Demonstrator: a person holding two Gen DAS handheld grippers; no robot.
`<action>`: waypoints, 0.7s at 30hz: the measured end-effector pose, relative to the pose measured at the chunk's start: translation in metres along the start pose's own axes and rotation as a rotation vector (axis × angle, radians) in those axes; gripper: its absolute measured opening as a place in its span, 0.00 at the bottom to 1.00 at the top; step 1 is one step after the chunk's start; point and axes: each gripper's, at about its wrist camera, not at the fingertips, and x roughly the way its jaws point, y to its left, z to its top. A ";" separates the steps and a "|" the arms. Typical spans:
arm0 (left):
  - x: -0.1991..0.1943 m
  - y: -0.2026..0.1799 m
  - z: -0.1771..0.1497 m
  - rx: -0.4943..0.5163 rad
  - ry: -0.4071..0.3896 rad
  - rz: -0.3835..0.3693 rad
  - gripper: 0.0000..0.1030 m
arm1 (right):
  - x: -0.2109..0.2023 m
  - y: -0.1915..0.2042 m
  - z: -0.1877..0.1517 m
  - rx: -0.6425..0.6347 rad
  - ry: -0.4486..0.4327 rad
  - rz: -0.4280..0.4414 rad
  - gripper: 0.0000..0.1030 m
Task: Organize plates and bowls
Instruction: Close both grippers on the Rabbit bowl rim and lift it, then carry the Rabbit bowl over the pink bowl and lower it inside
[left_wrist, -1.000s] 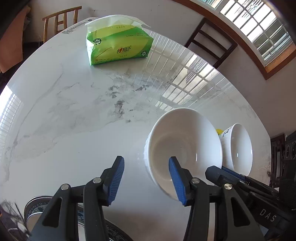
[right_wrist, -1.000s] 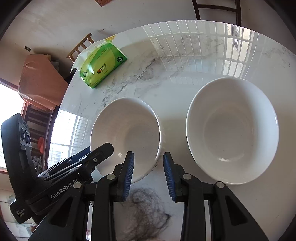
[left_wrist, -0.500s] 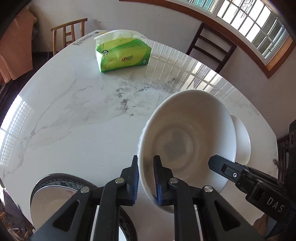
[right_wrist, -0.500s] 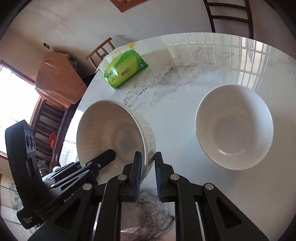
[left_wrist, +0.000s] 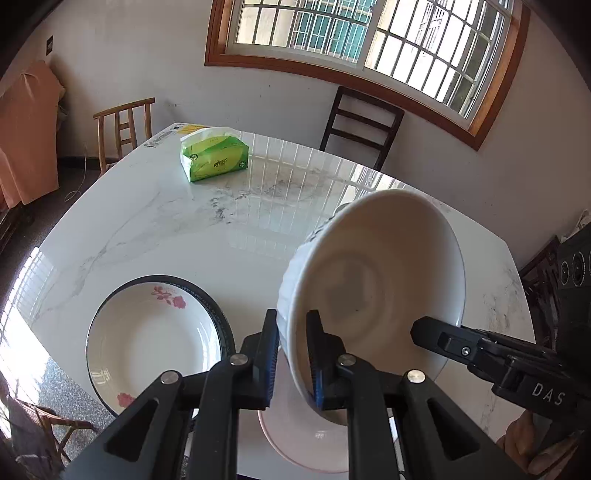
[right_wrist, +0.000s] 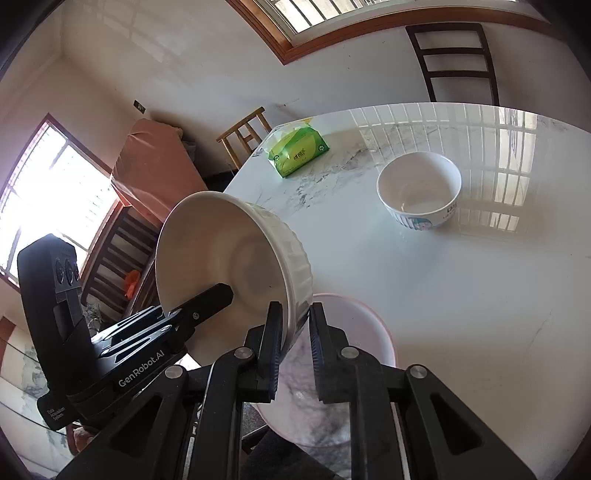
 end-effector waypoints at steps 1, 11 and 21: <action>-0.005 -0.004 -0.007 0.003 -0.003 -0.001 0.15 | -0.003 0.000 -0.007 -0.002 -0.001 -0.002 0.14; -0.014 -0.020 -0.056 0.033 0.042 -0.009 0.15 | -0.010 -0.010 -0.053 0.013 -0.002 -0.024 0.14; -0.010 -0.022 -0.077 0.041 0.078 0.001 0.15 | -0.010 -0.013 -0.073 0.040 0.004 -0.013 0.14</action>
